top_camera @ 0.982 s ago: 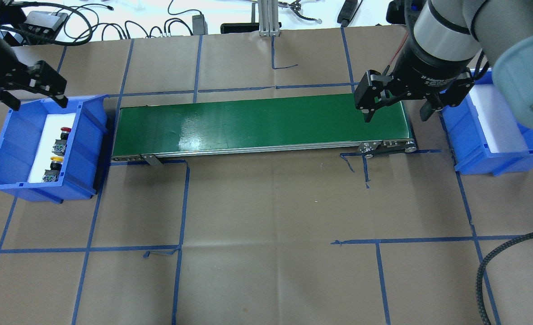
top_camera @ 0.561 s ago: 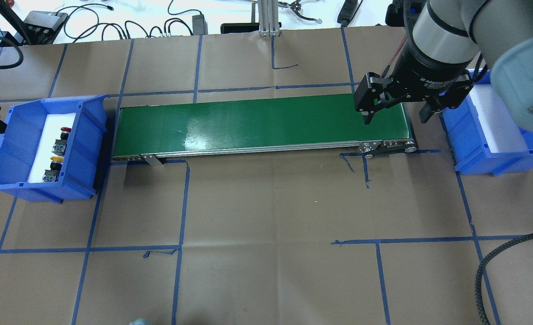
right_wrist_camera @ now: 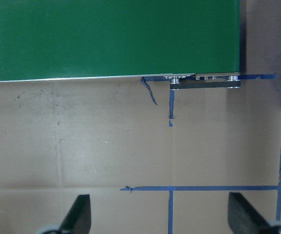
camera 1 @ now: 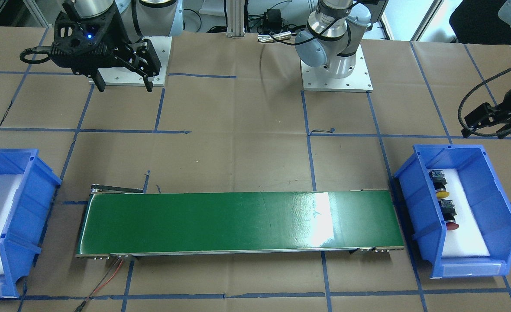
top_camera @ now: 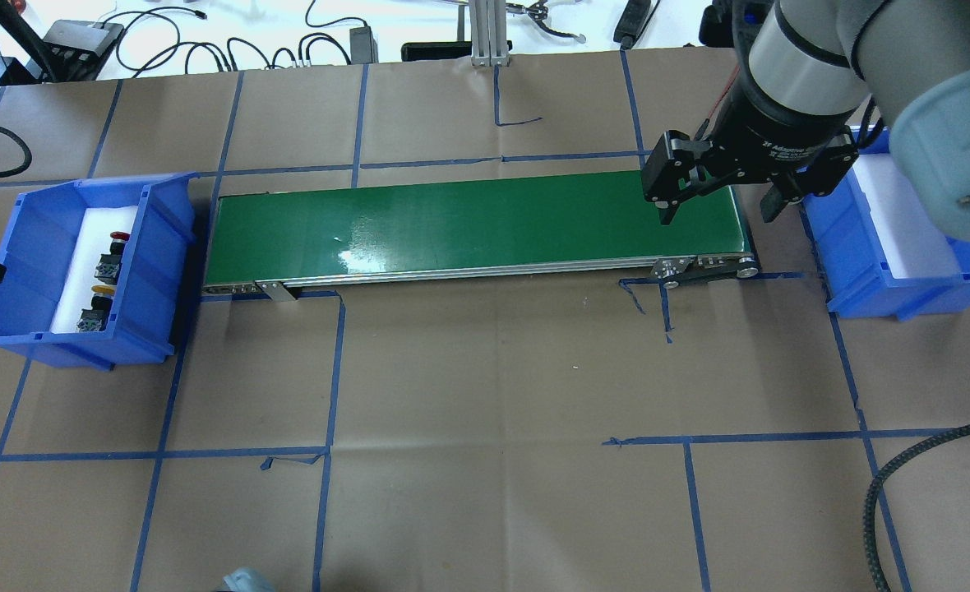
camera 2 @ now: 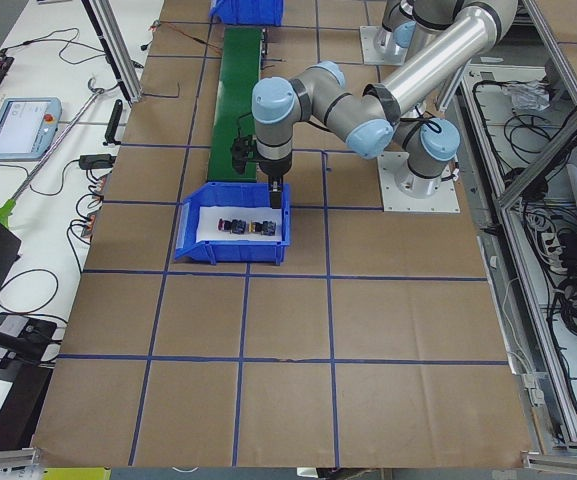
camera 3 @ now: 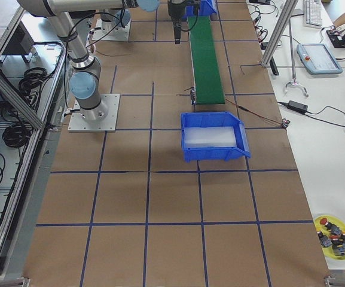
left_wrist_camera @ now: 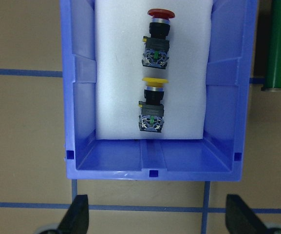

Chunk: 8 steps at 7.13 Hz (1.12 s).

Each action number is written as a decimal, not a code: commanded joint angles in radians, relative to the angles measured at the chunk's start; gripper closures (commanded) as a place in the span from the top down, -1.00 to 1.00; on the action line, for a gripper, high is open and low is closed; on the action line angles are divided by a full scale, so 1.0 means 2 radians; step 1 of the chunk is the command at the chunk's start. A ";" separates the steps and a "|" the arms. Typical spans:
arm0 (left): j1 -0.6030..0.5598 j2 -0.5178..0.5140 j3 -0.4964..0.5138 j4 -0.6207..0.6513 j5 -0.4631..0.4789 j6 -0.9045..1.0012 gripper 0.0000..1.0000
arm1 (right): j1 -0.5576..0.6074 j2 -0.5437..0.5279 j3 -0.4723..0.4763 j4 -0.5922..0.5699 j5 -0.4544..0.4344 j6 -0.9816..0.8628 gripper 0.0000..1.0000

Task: Transport two buttons from left to right
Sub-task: 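Lower the left gripper into the bin and grasp the yellow-capped button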

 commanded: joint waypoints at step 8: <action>-0.012 -0.104 -0.107 0.250 -0.024 0.046 0.99 | -0.001 -0.001 -0.005 0.000 0.000 0.003 1.00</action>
